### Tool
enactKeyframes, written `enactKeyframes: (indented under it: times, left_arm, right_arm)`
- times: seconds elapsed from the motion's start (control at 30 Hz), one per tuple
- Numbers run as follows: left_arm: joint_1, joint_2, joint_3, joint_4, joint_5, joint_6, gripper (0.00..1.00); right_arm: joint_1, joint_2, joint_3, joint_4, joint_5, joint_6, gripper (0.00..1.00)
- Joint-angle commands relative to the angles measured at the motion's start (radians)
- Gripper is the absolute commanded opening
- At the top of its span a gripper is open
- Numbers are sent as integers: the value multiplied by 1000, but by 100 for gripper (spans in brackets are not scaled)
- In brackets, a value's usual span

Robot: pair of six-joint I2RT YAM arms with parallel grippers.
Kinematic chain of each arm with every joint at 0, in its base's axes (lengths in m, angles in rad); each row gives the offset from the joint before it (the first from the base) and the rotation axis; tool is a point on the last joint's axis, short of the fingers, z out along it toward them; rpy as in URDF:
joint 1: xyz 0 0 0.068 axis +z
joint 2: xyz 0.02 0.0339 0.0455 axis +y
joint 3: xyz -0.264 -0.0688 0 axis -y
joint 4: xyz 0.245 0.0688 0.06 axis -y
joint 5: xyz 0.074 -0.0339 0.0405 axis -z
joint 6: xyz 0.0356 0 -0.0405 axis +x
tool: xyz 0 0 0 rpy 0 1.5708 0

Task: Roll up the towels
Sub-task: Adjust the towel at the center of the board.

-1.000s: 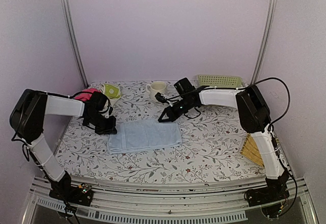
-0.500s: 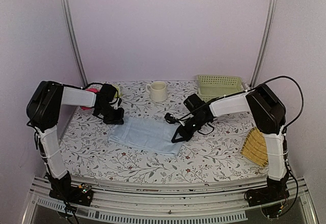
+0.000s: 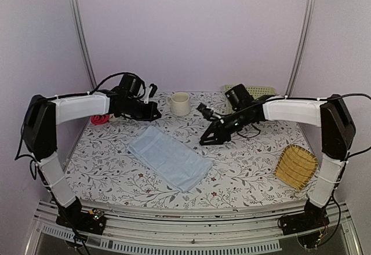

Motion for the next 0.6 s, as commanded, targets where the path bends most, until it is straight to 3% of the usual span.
enactKeyframes:
  times: [0.0, 0.07, 0.13, 0.2, 0.3, 0.47, 0.57]
  left_arm:
    - [-38, -165, -78, 19, -10, 3, 9]
    - [-96, -237, -136, 50, -35, 4, 30]
    - [-188, -329, -209, 115, -158, 9, 94]
    - [-246, -373, -229, 117, -221, 0, 98]
    - [-286, -360, -197, 65, -189, -24, 99]
    - [-485, -310, -173, 62, -308, 54, 98]
    - [-636, -275, -94, 48, -483, 116, 98]
  right_arm:
    - [-163, -181, -39, 13, -49, -34, 99]
    - [-176, -241, -50, -10, 65, -56, 99]
    - [-176, -295, -67, -24, 140, -82, 99]
    - [-176, -348, -86, -15, 217, -93, 99]
    - [-197, -403, -134, 36, 300, -63, 99]
    - [-307, -486, -233, 84, 188, -40, 99]
    - [-347, -540, -246, 70, 171, -39, 99]
